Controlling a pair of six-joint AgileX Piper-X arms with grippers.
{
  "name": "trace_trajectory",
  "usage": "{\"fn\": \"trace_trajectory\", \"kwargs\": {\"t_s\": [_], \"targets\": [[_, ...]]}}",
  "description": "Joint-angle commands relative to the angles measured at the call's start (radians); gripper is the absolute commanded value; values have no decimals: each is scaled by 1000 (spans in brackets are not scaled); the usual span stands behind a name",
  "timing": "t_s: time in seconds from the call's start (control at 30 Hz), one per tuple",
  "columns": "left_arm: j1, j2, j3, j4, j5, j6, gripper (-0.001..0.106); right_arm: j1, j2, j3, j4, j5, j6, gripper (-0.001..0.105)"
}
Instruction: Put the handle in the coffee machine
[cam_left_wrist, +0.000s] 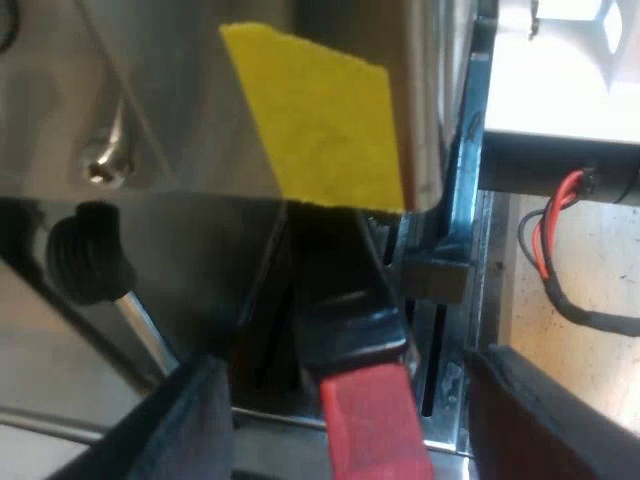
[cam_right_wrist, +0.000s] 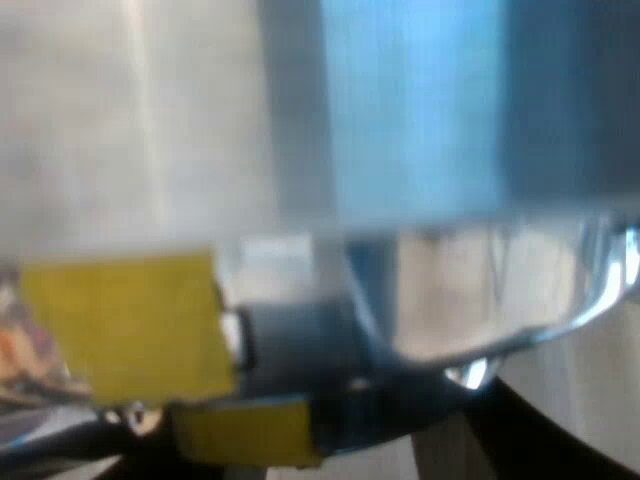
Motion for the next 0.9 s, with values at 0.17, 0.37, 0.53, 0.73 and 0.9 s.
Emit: {"fn": "trace_trajectory", "kwargs": {"t_s": [0.17,0.37,0.53,0.73,0.9], "targets": [[67,-40,-6,11,111,9,55,-2,-29,-19,-106,-5,-4,36],[80,-44,-34,37,114,-51,55,-2,-29,-22,-111,-5,-4,36],[76,-44,-73,15,55,-125,49,-2,-29,-22,-121,-5,-4,36],[20,-31,-75,-128,-292,-295,1,-2,-29,-22,-121,-5,-4,36],[-73,-4,-75,-136,-361,-340,1,-2,-29,-22,-121,-5,-4,36]]}}
